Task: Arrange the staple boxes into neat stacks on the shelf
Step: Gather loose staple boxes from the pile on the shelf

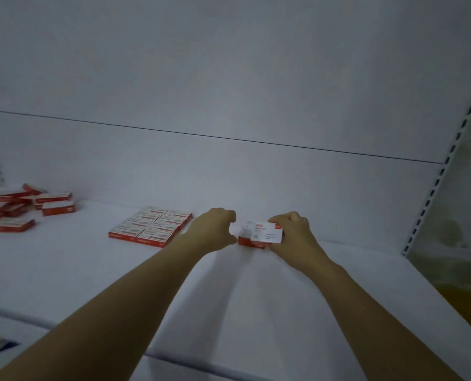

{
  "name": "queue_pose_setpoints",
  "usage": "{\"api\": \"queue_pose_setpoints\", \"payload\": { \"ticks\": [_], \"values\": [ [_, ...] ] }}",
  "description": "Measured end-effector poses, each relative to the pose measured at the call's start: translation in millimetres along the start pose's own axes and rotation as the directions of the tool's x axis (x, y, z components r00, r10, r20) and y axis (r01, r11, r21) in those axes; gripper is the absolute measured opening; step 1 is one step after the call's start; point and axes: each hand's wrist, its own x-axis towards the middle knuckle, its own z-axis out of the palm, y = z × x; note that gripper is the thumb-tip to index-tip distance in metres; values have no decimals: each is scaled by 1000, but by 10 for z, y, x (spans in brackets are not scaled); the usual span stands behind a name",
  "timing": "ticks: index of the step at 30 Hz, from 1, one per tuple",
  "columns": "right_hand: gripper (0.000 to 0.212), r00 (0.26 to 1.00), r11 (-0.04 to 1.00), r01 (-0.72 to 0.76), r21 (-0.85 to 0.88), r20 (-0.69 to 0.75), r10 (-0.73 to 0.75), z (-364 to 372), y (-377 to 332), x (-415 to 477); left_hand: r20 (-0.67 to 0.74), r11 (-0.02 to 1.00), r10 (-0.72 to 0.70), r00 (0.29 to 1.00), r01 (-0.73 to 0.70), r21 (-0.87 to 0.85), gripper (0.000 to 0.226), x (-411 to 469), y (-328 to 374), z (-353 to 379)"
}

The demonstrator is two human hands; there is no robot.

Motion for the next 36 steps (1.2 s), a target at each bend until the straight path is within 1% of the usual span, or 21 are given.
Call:
{"api": "queue_pose_setpoints", "payload": {
  "ticks": [3, 4, 5, 7, 9, 11, 14, 16, 18, 19, 21, 22, 24, 25, 26, 27, 28, 30, 32, 34, 36],
  "values": [
    [45, 999, 998, 11, 56, -38, -9, 32, -41, 30, -22, 991, 63, 998, -66, -116, 67, 18, 39, 45],
    [45, 999, 997, 12, 79, -53, -8, 33, -47, 26, -44, 983, 93, 995, -99, -155, 69, 36, 65, 74],
    [46, 998, 995, 20, 98, -67, -14, 34, -44, 23, -77, 973, 124, 989, -136, -184, 68, 56, 94, 108],
    [48, 997, 993, 29, 115, -74, -20, 35, -12, 18, -151, 955, 163, 975, -195, -223, 56, 100, 141, 176],
    [50, 997, 991, 30, 133, -69, -20, 11, 34, 5, -209, 935, 169, 963, -224, -277, 49, 133, 173, 232],
    [52, 996, 986, 41, 163, -81, -28, -17, 103, 2, -253, 910, 171, 952, -251, -331, 47, 167, 189, 279],
    [54, 995, 982, 51, 182, -97, -34, -54, 179, 0, -274, 873, 135, 952, -245, -421, 47, 217, 223, 319],
    [53, 992, 970, 36, 238, -127, -6, -62, 207, 24, -265, 843, 97, 959, -220, -491, 47, 250, 246, 351],
    [52, 991, 935, -26, 354, -115, 71, -79, 227, 63, -216, 773, 46, 975, -172, -611, 47, 285, 246, 375],
    [52, 990, 896, -75, 438, -72, 118, -91, 242, 83, -171, 708, 27, 985, -140, -692, 48, 297, 244, 373],
    [49, 983, 781, -170, 601, 42, 181, -116, 290, 106, -88, 556, 13, 996, -81, -827, 49, 324, 233, 354],
    [46, 976, 725, -206, 657, 87, 198, -120, 311, 106, -60, 500, 2, 998, -53, -865, 47, 329, 231, 339],
    [35, 967, 619, -243, 746, 140, 211, -89, 353, 101, -4, 425, -21, 1000, 5, -905, 37, 329, 220, 323],
    [32, 962, 558, -261, 788, 162, 222, -51, 368, 98, 34, 395, -28, 999, 42, -918, 31, 316, 218, 329],
    [34, 949, 497, -297, 816, 192, 252, -9, 373, 102, 76, 377, -33, 997, 83, -923, 26, 308, 210, 355],
    [38, 928, 449, -347, 823, 232, 291, 22, 368, 111, 114, 379, -41, 993, 121, -918, 23, 299, 198, 387],
    [40, 903, 428, -402, 809, 275, 330, 40, 356, 120, 148, 397, -55, 988, 157, -904, 23, 297, 183, 424],
    [45, 859, 429, -494, 756, 349, 374, 46, 317, 115, 202, 428, -88, 975, 220, -877, 29, 301, 155, 482],
    [50, 830, 434, -546, 717, 393, 397, 23, 272, 114, 249, 431, -109, 962, 271, -861, 37, 314, 150, 497],
    [53, 813, 439, -570, 694, 400, 424, -2, 251, 127, 306, 413, -111, 946, 324, -851, 43, 333, 160, 495],
    [55, 800, 446, -588, 675, 403, 445, -15, 243, 138, 363, 377, -79, 928, 365, -851, 49, 353, 166, 496]
  ]
}}
